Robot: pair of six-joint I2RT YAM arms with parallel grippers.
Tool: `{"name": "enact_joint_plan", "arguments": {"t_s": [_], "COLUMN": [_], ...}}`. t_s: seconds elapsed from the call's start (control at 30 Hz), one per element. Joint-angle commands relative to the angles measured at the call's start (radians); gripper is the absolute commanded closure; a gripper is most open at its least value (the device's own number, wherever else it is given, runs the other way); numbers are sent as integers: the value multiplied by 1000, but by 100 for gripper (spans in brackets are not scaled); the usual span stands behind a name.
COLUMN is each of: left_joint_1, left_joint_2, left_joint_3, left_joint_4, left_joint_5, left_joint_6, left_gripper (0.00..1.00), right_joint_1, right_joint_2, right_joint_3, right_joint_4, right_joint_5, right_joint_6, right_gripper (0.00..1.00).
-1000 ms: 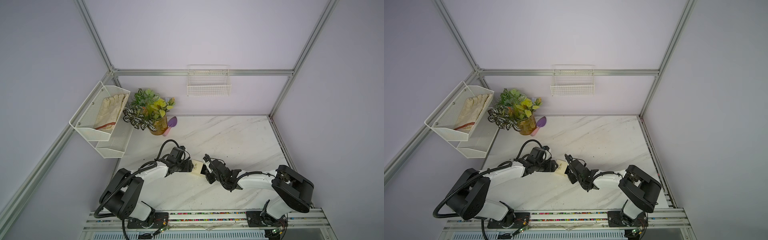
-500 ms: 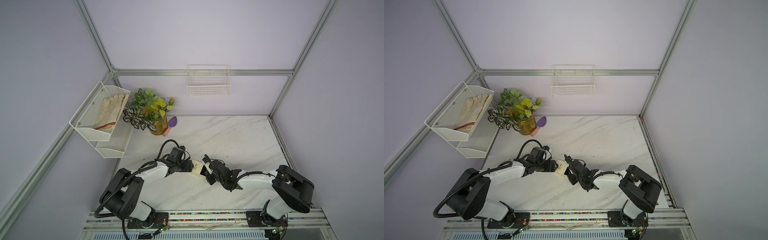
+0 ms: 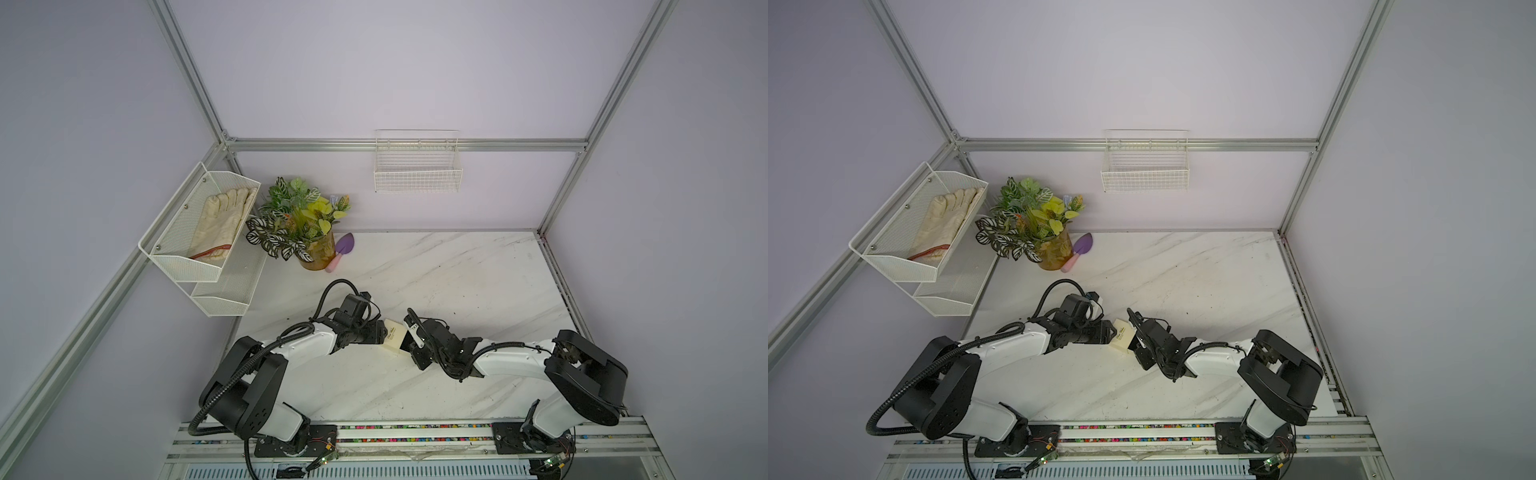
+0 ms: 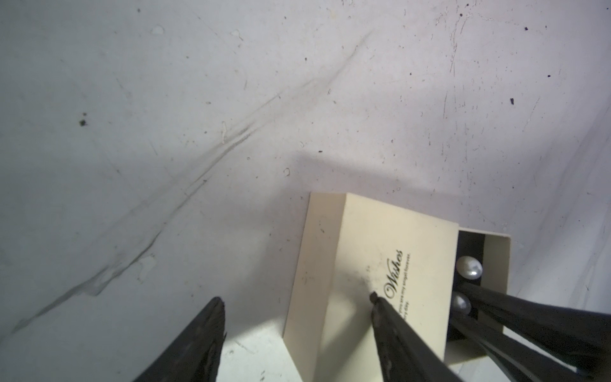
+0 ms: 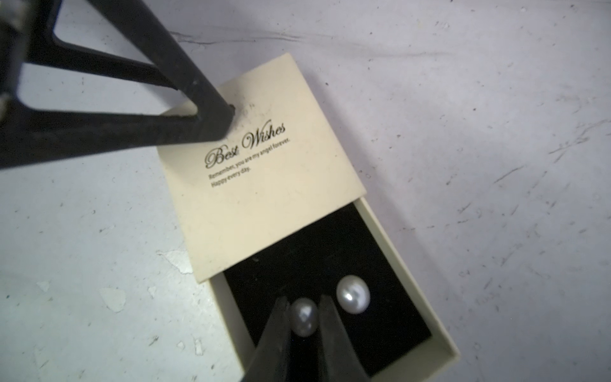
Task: Place the earrings into the drawer-style jewelry box
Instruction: Insert the earring into the inner lining, then close the drawer of the jewelry box.
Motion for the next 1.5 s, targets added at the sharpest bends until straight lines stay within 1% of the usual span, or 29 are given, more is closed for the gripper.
{"name": "enact_joint_plan", "arguments": {"t_s": [0.0,0.07,0.13,0.37,0.8,0.9,1.03,1.1,1.23,1.3,1.4,1.47], "left_joint_1": [-3,-3,-3,-4,-3,-2,-4,-4,-4,-4,-4,-4], "left_joint_2": [20,19,19,20,22,23,20,19,10,1,-13,-25], "left_joint_3": [20,20,17,17,17,17,20,21,25,25,31,34], "left_joint_4": [0,0,1,2,1,0,1,0,1,1,-3,-4], "left_joint_5": [-3,-3,-7,-7,-5,-5,-2,-1,8,14,22,25], "left_joint_6": [17,18,20,18,18,17,17,17,15,14,12,8], "left_gripper": [31,30,31,31,31,31,31,31,31,31,31,31], "right_joint_1": [6,6,7,6,6,6,6,7,5,5,3,0], "right_joint_2": [-2,0,1,-12,-125,-154,-209,-249,-269,-268,-259,-258], "right_joint_3": [9,10,11,19,9,2,-7,-9,2,17,39,47], "right_joint_4": [-36,-31,-28,-26,-39,-32,-45,-68,-183,-260,-358,-404], "right_joint_5": [10,9,6,6,2,4,83,116,185,220,224,217], "right_joint_6": [-5,-3,-2,3,29,55,158,221,405,501,647,713], "right_gripper": [76,71,69,69,67,67,74,74,79,84,89,92]}}
